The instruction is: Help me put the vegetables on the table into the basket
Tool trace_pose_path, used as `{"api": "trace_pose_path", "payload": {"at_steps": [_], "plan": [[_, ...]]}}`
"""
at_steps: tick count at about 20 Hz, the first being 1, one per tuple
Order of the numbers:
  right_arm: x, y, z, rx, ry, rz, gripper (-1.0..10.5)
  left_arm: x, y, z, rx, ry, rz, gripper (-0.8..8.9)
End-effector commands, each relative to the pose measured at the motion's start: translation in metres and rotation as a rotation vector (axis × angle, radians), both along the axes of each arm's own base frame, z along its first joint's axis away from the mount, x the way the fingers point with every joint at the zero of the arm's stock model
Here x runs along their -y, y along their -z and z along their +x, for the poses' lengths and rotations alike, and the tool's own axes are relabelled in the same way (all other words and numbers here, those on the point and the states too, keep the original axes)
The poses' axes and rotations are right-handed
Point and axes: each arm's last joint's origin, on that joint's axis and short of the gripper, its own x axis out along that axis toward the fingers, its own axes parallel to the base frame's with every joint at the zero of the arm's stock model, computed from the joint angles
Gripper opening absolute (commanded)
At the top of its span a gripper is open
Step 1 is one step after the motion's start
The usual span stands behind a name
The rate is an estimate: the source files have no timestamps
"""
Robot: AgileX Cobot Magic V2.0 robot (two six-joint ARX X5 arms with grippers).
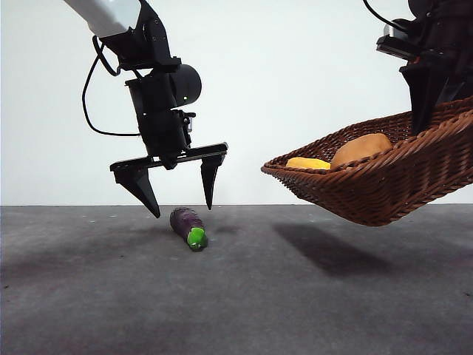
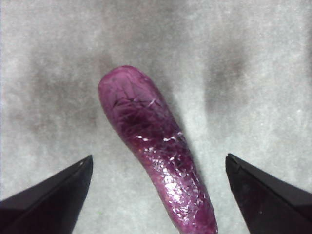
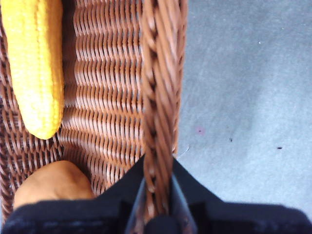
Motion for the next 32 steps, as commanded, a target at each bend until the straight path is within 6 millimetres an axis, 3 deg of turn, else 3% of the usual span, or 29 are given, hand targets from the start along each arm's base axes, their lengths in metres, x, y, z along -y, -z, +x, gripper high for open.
{"api": "trace_pose_path", "payload": {"at_steps": [1, 9, 16, 19, 23, 24, 27, 32], "plan": [[0.0, -0.003, -0.002, 0.016, -0.012, 0.01, -0.1, 0.0, 0.009, 0.002, -0.019, -0.009, 0.009, 4.57], [0.0, -0.003, -0.002, 0.012, -0.013, 0.01, -0.1, -0.003, 0.009, 0.004, -0.009, -0.016, 0.009, 4.57], [0.0, -0.002, -0.002, 0.016, -0.017, 0.009, -0.1, -0.002, 0.031, 0.009, -0.049, -0.017, 0.022, 4.56], [0.0, -0.003, -0.001, 0.024, -0.02, 0.009, -0.1, -0.001, 0.032, 0.008, -0.057, -0.015, 0.035, 3.07], [0.0, -0.003, -0.002, 0.021, -0.019, 0.009, -0.1, 0.0, 0.033, 0.009, -0.046, 0.012, 0.041, -0.19], [0.0, -0.003, -0.002, 0.019, -0.019, 0.008, -0.1, 0.0, 0.032, 0.009, -0.042, 0.017, 0.041, -0.11], [0.0, -0.002, -0.002, 0.02, -0.019, 0.008, -0.1, 0.001, 0.01, 0.01, -0.033, 0.063, 0.025, -0.11], [0.0, -0.002, 0.002, 0.032, 0.025, 0.022, -0.1, 0.017, -0.078, -0.004, 0.053, 0.221, -0.23, -0.1]]}}
